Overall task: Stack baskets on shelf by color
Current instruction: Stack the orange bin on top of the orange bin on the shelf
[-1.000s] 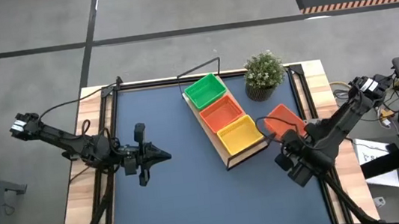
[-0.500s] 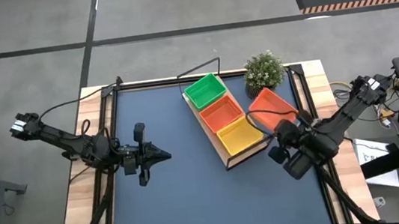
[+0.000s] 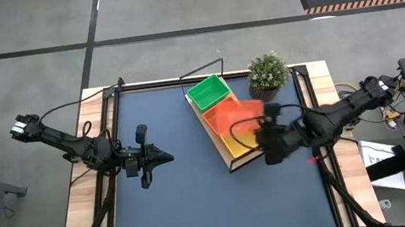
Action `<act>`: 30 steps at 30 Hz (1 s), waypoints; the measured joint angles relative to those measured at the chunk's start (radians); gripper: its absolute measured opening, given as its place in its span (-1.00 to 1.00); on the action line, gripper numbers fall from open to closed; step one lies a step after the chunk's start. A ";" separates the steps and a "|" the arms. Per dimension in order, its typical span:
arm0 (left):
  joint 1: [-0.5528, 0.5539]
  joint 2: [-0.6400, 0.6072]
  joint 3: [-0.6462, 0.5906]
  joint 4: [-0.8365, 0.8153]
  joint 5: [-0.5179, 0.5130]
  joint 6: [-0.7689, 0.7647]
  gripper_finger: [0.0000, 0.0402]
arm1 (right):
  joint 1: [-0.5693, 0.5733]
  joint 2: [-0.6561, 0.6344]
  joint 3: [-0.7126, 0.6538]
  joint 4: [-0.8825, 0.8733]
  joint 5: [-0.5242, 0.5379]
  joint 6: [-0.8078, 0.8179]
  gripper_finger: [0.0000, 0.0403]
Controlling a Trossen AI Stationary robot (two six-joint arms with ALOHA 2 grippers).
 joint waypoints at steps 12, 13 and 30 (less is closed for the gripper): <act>0.000 0.000 0.000 0.004 0.000 0.019 -1.00 | -0.594 0.053 -0.020 0.391 -0.926 -1.091 -0.96; 0.000 0.000 0.000 0.005 0.000 0.019 -1.00 | -0.650 0.058 -0.020 0.390 -0.970 -1.114 -0.96; 0.000 0.000 0.000 0.004 0.000 0.018 -1.00 | -0.936 0.079 -0.174 0.402 -1.182 -1.243 -0.96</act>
